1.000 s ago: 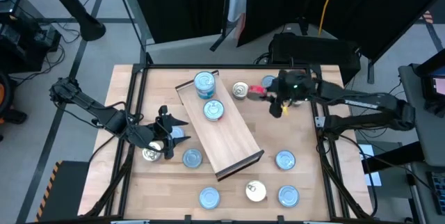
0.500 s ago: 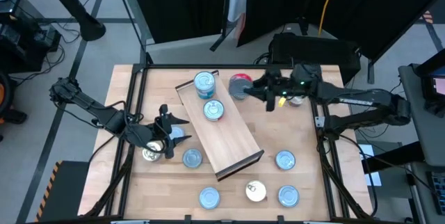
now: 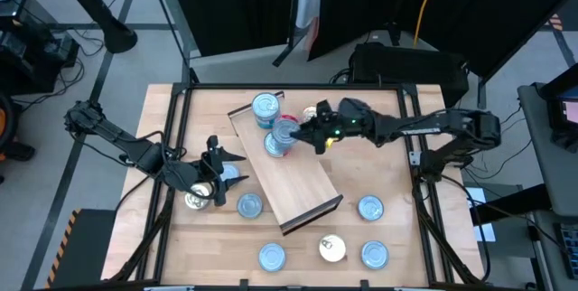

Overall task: Stack canned seafood by type on shelf
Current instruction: Stack the red tuna can on top of the red tuna can on the shelf

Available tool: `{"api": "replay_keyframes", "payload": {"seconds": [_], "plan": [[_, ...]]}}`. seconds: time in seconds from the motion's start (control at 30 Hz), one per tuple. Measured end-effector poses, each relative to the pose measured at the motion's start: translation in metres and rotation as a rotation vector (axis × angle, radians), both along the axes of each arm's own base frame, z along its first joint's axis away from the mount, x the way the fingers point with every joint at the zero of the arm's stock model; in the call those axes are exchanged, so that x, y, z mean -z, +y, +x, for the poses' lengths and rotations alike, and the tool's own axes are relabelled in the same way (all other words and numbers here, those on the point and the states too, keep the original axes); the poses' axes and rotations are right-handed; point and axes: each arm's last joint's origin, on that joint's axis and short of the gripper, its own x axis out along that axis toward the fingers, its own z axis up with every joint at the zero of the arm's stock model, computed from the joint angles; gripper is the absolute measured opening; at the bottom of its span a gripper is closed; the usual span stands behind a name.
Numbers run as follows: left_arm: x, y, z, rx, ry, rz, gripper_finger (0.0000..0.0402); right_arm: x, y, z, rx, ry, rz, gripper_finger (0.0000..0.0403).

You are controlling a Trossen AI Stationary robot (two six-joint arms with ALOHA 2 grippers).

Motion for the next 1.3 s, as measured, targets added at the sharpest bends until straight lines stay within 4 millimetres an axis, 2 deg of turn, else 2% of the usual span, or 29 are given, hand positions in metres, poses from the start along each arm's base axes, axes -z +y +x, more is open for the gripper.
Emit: {"api": "replay_keyframes", "payload": {"seconds": [0.27, 0.5, 0.63, 0.97, 1.13, 1.3], "plan": [[0.0, 0.0, 0.0, 0.0, 0.001, 0.001, 0.0244, 0.017, 0.007, 0.01, -0.054, 0.048, 0.041, 0.0139], [0.0, 0.0, 0.0, 0.0, -0.001, -0.001, 0.0244, 0.018, 0.006, 0.01, -0.027, 0.055, 0.038, 0.0153], [0.0, 0.0, 0.0, 0.0, -0.001, -0.001, 0.0244, 0.018, 0.005, 0.009, -0.008, 0.061, 0.036, 0.0184], [0.0, 0.0, 0.0, 0.0, -0.001, -0.001, 0.0244, 0.018, 0.005, 0.01, 0.0, 0.053, -0.031, 0.0298], [0.0, 0.0, 0.0, 0.001, -0.001, 0.0, 0.0244, 0.018, 0.007, 0.01, -0.025, 0.052, -0.103, 0.0328], [0.0, 0.0, 0.0, 0.001, -0.001, 0.0, 0.0244, 0.02, 0.012, 0.01, -0.053, 0.076, -0.124, 0.0336]]}}
